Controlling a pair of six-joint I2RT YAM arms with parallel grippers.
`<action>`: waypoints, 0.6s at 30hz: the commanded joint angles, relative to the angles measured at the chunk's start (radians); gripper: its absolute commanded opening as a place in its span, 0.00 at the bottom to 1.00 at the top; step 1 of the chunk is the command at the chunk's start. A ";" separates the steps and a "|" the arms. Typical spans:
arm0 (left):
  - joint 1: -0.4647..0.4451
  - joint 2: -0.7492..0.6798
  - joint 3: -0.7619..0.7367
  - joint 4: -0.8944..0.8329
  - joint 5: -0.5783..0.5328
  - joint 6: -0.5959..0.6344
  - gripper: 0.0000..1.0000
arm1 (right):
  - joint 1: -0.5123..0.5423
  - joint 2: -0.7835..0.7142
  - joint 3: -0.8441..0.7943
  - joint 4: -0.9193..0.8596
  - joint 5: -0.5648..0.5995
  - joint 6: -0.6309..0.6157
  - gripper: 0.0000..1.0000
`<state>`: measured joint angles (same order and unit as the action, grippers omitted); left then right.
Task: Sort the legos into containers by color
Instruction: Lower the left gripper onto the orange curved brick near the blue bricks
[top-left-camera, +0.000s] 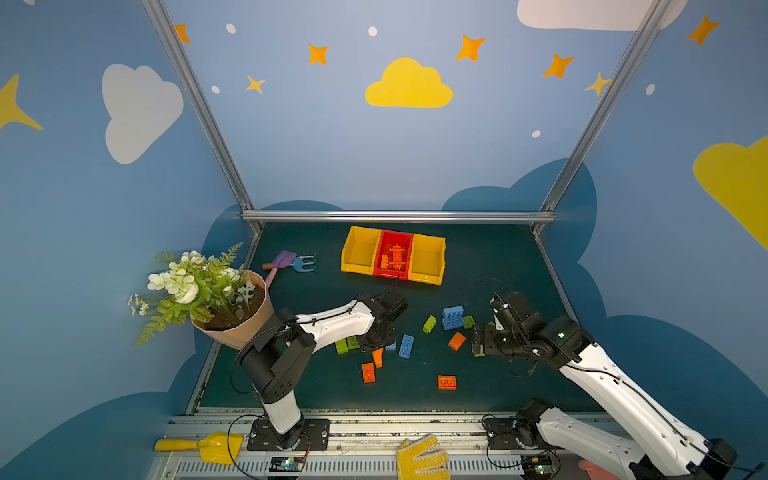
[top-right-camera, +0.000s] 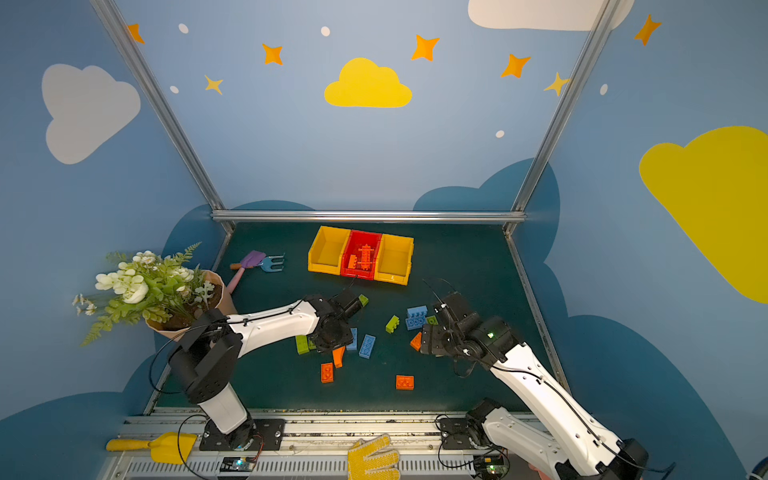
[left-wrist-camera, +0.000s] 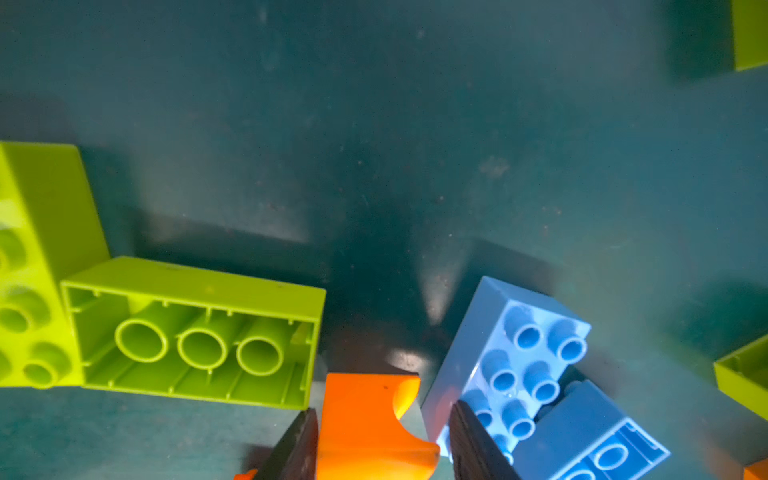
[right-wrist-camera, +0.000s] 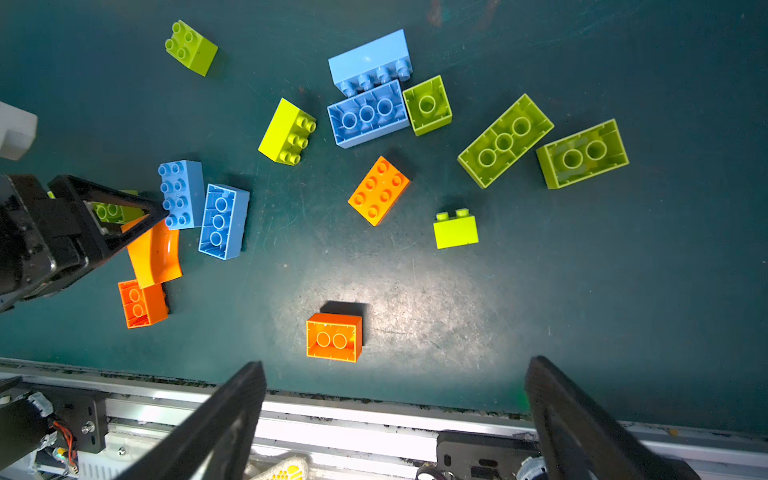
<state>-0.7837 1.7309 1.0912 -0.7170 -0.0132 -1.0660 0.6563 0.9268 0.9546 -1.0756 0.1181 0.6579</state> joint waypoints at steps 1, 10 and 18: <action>-0.002 0.029 -0.009 -0.054 -0.018 0.022 0.51 | 0.003 -0.016 -0.011 -0.035 0.027 0.015 0.95; -0.018 0.018 -0.038 -0.070 -0.019 0.039 0.52 | 0.003 -0.031 -0.030 -0.044 0.031 0.022 0.95; -0.035 0.019 -0.050 -0.068 -0.029 0.041 0.53 | 0.004 -0.054 -0.031 -0.069 0.027 0.032 0.95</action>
<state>-0.8047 1.7290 1.0870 -0.7219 -0.0402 -1.0470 0.6563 0.8902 0.9291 -1.1053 0.1375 0.6773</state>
